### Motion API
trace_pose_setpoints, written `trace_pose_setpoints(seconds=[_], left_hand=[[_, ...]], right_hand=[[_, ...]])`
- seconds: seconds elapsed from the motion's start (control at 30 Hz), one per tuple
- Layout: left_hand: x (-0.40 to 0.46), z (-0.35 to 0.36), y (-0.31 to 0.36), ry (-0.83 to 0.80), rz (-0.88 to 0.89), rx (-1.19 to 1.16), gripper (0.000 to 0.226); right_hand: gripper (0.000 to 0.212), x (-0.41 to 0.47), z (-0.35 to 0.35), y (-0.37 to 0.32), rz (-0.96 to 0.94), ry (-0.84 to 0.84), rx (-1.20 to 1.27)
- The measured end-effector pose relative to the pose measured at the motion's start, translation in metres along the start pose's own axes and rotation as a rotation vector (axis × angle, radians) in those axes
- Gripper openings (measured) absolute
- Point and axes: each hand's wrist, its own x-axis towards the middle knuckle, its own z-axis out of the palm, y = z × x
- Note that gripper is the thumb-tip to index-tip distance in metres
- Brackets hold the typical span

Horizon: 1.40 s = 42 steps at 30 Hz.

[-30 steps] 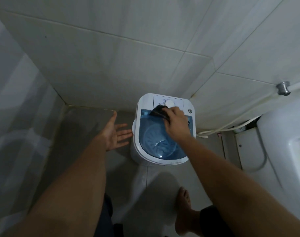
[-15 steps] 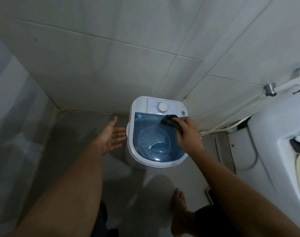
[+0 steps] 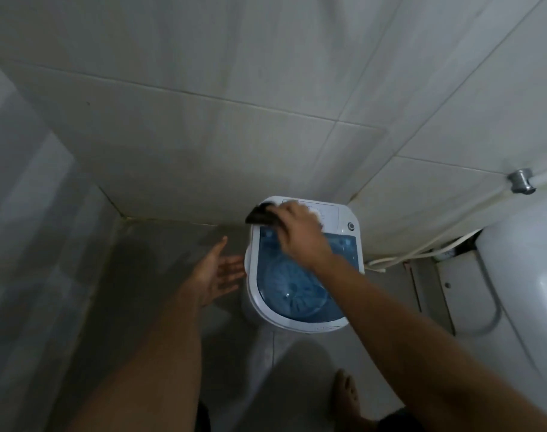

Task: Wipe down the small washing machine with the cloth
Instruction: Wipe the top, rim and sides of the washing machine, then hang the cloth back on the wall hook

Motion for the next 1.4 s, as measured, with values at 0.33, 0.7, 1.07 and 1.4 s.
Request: trace_pose_setpoints(seconds=[0.33,0.7,1.07,1.4], left_hand=[[-0.011,-0.009,0.009,-0.017,-0.005,-0.067,0.079],[-0.115,0.015,0.009,0.282,0.254,0.176,0.063],[-0.266,0.108,-0.01,-0.118,0.446,0.382,0.045],[-0.356,0.154,0.032,-0.188,0.823,0.387,0.031]], right_hand=[[0.053,0.02,0.05,-0.033,-0.039,-0.061,-0.294],[0.052,-0.184,0.003,-0.084,-0.385,-0.539,-0.2],[0.023,-0.192,-0.207,-0.105,0.332,0.051,0.819],[0.023,-0.185,-0.314,-0.145,0.25,0.353,1.02]])
